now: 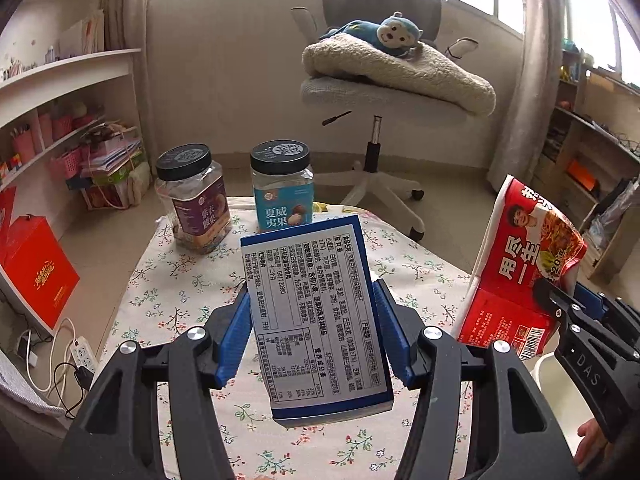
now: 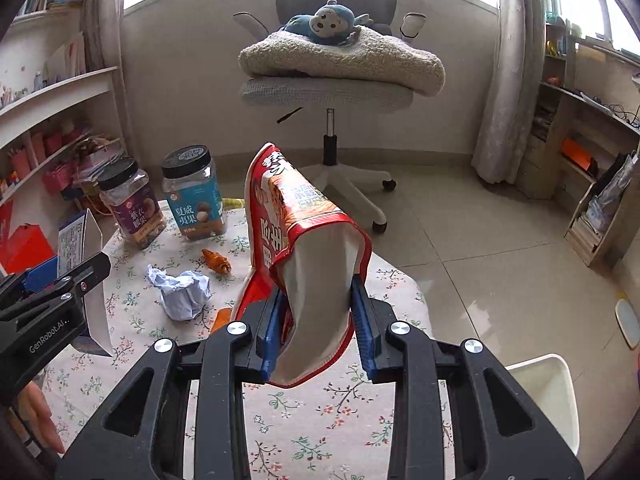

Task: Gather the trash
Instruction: 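Carry the noodle cup and box over the bin and open both tools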

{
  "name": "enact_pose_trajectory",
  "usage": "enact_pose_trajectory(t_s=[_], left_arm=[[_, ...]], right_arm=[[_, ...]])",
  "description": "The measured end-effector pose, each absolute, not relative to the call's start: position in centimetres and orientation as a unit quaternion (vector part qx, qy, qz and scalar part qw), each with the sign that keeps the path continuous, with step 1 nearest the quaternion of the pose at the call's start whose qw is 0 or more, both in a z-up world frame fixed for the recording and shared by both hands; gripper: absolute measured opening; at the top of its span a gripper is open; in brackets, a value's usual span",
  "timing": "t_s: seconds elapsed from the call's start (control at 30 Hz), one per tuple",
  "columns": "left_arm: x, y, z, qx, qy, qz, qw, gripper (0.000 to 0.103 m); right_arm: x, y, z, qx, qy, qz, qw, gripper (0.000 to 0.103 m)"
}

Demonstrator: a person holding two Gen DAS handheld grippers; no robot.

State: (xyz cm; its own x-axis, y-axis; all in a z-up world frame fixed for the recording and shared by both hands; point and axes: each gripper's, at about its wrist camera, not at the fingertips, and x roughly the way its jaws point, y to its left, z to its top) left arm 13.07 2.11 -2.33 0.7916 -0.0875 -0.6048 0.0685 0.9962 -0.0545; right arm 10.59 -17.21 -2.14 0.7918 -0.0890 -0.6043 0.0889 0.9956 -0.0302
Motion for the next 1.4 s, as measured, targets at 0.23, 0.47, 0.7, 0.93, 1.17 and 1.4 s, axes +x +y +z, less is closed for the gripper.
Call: enact_pose_trajectory(t_s=[0.23, 0.47, 0.7, 0.93, 1.17, 1.4], left_arm=[[12.6, -1.6, -2.7, 0.004, 0.321, -0.072, 0.944, 0.057], [12.4, -5.4, -3.0, 0.017, 0.323, -0.098, 0.941, 0.057], [12.3, -8.5, -3.0, 0.022, 0.323, -0.121, 0.938, 0.057], [11.6, -11.6, -3.4, 0.040, 0.323, -0.143, 0.935, 0.057], [11.2, -14.0, -3.7, 0.046, 0.328, -0.172, 0.928, 0.057], [10.1, -17.9, -4.4, 0.053, 0.339, -0.237, 0.909, 0.057]], right_arm=[[9.0, -19.7, -2.4, 0.006, 0.313, -0.069, 0.947, 0.030], [8.0, -21.9, -2.3, 0.014, 0.308, -0.088, 0.947, 0.030], [7.0, -24.9, -1.9, 0.022, 0.300, -0.122, 0.946, 0.030], [5.0, -29.4, -1.6, 0.023, 0.299, -0.177, 0.937, 0.031], [2.6, -33.0, -1.9, 0.015, 0.309, -0.235, 0.921, 0.034], [-0.4, -36.2, -0.7, 0.022, 0.263, -0.302, 0.916, 0.080]])
